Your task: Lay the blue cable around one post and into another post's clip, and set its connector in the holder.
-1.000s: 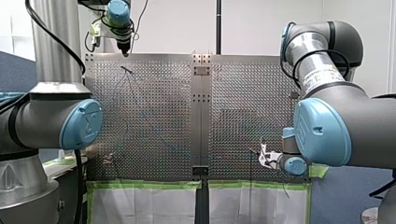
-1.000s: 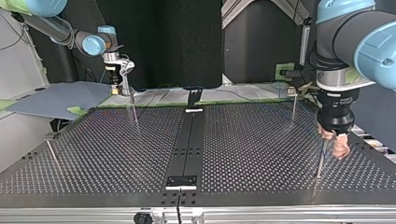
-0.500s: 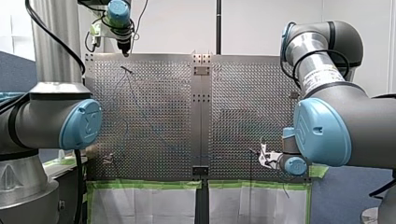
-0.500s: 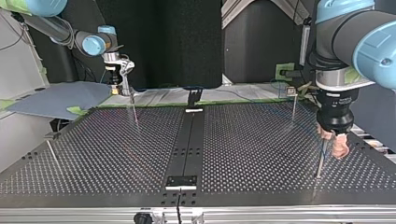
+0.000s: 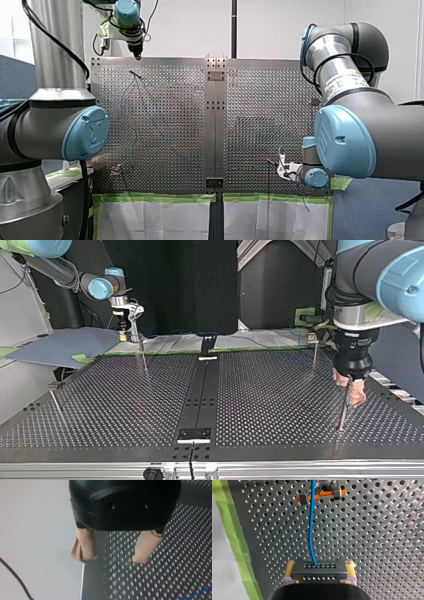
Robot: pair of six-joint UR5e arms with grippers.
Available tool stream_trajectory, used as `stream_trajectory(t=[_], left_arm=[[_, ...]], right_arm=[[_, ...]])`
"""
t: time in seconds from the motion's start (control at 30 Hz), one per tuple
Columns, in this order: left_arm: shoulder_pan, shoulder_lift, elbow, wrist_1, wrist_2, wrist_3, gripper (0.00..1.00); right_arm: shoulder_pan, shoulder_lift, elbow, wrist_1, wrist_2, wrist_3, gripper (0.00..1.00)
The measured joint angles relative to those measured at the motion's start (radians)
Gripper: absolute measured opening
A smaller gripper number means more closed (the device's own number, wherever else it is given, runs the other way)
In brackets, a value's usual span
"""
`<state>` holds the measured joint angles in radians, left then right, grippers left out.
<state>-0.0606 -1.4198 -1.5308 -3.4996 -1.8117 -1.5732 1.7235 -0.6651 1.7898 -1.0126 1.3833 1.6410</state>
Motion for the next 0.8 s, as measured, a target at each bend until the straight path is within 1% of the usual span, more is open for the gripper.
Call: stream_trajectory(t=[0.2, 0.4, 0.67, 0.8], left_arm=[[-0.013, 0.053, -0.053, 0.047, 0.054, 0.013, 1.00], [-0.035, 0.100, -0.104, 0.094, 0.104, 0.012, 1.00], [-0.084, 0.137, -0.168, 0.131, 0.169, 0.025, 1.00], [-0.111, 0.135, -0.200, 0.161, 0.188, 0.022, 1.00]], right_arm=[[0.000, 0.000, 0.000, 0.000, 0.000, -0.001, 0.04], [0.002, 0.000, 0.000, 0.000, 0.000, -0.002, 0.04], [0.010, 0.000, 0.000, 0.000, 0.002, -0.003, 0.04], [0.013, 0.000, -0.001, 0.000, 0.002, -0.005, 0.04]])
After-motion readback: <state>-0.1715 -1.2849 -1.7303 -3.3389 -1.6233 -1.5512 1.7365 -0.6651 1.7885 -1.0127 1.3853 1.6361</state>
